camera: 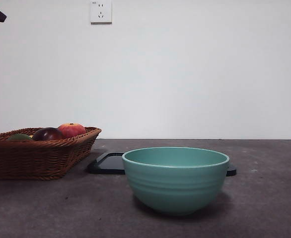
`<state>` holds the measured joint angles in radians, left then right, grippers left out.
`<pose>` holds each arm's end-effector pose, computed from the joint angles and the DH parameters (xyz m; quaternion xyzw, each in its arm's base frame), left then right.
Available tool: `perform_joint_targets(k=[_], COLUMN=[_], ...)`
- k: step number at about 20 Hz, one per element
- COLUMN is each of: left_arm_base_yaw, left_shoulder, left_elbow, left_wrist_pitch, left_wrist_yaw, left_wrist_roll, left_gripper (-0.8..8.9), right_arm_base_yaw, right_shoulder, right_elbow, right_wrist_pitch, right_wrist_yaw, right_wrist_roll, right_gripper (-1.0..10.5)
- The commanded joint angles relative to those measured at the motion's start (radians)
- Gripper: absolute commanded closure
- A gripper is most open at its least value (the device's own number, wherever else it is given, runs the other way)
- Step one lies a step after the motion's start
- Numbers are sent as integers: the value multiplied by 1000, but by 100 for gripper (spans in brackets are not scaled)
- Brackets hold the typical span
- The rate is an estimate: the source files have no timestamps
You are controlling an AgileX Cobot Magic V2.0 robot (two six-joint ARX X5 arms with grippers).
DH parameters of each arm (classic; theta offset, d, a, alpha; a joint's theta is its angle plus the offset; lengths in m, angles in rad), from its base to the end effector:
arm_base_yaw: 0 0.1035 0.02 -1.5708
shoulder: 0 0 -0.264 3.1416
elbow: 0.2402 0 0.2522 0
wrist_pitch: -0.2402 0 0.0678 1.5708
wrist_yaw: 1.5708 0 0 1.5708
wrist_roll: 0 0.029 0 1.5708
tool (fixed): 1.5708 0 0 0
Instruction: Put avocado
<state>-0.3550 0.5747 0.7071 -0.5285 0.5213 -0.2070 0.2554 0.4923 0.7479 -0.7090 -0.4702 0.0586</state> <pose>0.1066 -0.0549 0.3030 -0.1080 0.2380 -0.3935 0.8814 0.0870 0.0363 0.3072 0.0508 0.2335 0.3391 0.9099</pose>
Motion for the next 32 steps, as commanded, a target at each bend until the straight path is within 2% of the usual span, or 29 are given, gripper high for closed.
perform_joint_targets(k=[1, 4, 5, 11, 16, 24, 29, 32], left_arm_base_yaw=[-3, 4, 10, 63, 122, 139, 139, 139], left_shoulder=[11, 62, 93, 321, 566, 934, 1061, 1089], left_elbow=[23, 42, 53, 127, 237, 441, 533, 534], left_wrist_pitch=[-38, -123, -147, -192, -195, -188, -276, -261], left_wrist_yaw=[-45, -176, -219, -375, -385, -400, -452, -463], left_wrist_roll=[4, -4, -30, -95, -89, -64, -63, -63], left_gripper=[162, 162, 162, 163, 164, 167, 167, 167], right_arm_base_yaw=[4, 4, 4, 4, 4, 4, 4, 4], right_shoulder=[2, 2, 2, 2, 2, 2, 2, 2], right_elbow=[17, 17, 17, 17, 17, 17, 17, 17], right_wrist_pitch=[5, 5, 5, 5, 5, 5, 6, 6], right_wrist_yaw=[-1, -1, -3, -3, -3, -4, -3, -3], right_wrist_roll=[-6, -6, -6, -6, -6, -6, -6, -6], right_gripper=[344, 344, 344, 344, 344, 344, 344, 344])
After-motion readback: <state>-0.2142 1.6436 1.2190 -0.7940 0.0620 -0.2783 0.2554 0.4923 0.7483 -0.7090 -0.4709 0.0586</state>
